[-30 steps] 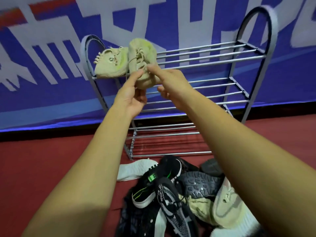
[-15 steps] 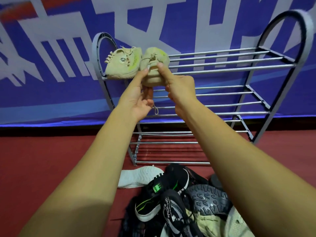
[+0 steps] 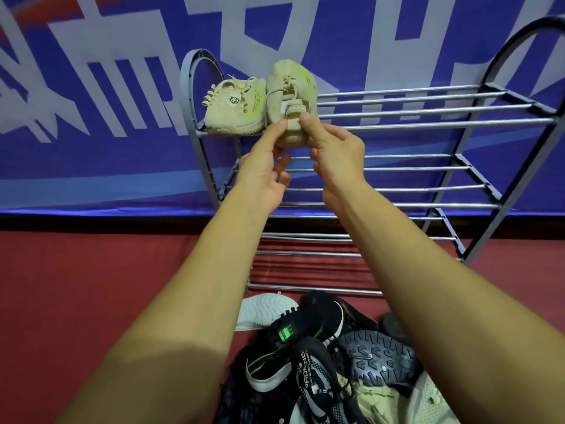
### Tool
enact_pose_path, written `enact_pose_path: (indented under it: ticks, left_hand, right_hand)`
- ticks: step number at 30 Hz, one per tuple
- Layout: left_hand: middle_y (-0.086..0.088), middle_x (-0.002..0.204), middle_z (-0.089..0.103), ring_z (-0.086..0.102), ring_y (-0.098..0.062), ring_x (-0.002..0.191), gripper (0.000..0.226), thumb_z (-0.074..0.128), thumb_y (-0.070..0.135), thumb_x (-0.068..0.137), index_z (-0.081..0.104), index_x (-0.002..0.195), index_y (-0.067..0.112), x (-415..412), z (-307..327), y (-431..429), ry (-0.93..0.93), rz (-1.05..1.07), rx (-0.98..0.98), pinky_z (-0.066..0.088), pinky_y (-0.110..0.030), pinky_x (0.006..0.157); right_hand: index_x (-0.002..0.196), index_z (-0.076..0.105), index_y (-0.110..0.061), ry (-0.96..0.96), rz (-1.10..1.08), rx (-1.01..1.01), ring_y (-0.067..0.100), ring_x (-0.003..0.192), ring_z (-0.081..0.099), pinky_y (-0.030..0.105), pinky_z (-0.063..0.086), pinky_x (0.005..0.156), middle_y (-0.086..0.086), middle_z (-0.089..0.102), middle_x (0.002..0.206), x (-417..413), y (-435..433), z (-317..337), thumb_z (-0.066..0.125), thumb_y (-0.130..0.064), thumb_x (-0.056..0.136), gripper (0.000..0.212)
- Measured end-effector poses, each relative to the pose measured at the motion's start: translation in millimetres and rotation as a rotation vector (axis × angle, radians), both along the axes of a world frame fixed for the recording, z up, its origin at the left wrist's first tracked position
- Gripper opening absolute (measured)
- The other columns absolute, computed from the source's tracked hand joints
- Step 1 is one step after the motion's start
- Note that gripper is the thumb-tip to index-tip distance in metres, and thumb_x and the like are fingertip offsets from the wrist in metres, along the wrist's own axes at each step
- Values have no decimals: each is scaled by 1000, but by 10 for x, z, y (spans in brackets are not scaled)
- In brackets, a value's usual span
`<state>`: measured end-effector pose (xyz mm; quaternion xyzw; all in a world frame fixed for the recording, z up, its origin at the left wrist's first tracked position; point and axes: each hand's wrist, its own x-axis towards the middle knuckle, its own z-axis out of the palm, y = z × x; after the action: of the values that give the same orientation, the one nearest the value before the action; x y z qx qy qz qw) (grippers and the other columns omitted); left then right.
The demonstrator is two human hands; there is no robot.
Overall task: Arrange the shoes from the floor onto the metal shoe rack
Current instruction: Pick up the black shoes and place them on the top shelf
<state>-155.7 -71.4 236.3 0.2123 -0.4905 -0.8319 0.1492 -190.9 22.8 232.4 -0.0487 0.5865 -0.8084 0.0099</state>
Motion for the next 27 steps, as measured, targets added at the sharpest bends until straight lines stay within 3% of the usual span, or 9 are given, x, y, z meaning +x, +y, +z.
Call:
enact_pose_path:
  ticks: [2,5,8,13,17,20,22,25,27]
  left_hand:
    - [8,108,76,58,-9,86,48,79,42,80,70,122,21,3,-3,-44,-3,3,-26,37,-24,59]
    - [8,103,77,59,-9,81,49,80,45,77,70,120,22,4,2,-55,7,2,-38,37,-21,52]
    - [7,94,75,57,-8,76,37,77,44,81,74,109,19,31,-42,2,38,-24,-49,37,-20,54]
    - [8,87,72,58,-5,66,26,71,43,86,71,101,21,178,-426,146,-55,-103,-180,34,-21,52]
    - [4,90,72,60,-8,69,17,70,38,89,69,95,22,388,-942,213,-272,-179,-474,34,-22,53]
    - [3,72,67,58,-11,65,18,72,30,87,65,74,20,648,-1476,216,-424,-266,-724,34,-20,50]
    - [1,76,66,59,-14,71,18,72,30,85,66,75,16,830,-1785,221,-546,-334,-824,39,-23,54]
    - [-6,84,66,60,-22,78,23,74,29,82,72,88,7,980,-2044,360,-683,-576,-1064,52,-35,74]
    - [-10,94,69,60,-23,85,32,74,28,83,73,101,2,1048,-2118,505,-715,-710,-1178,53,-37,85]
  right_hand:
    - [110,65,-16,-13,-24,36,18,95,66,32,51,76,3,72,106,-5,-19,2,83,-49,73,52]
    - [104,59,-13,-25,-27,33,18,80,60,32,45,66,7,69,96,2,-17,31,84,-53,68,60]
    - [99,60,-9,5,14,40,13,63,55,26,41,56,7,68,80,12,62,-1,79,-48,79,48]
    - [102,61,-8,-15,48,173,7,63,59,19,43,52,12,76,97,98,311,-213,70,-37,92,32]
    - [90,59,-14,-90,89,379,4,58,60,21,43,56,11,76,95,179,467,-652,69,-35,91,23]
    - [90,60,-16,-109,172,593,-1,47,56,20,42,54,4,73,83,317,645,-1075,69,-34,90,20]
    - [89,62,-15,-116,233,756,6,53,61,23,44,54,2,73,80,396,795,-1337,69,-36,88,22]
    - [93,68,-13,-105,268,967,21,82,70,36,57,78,4,75,87,538,1039,-1692,71,-38,86,25]
    - [99,69,-11,-90,310,1096,24,90,70,38,57,84,6,74,95,691,1177,-1893,69,-35,89,26]
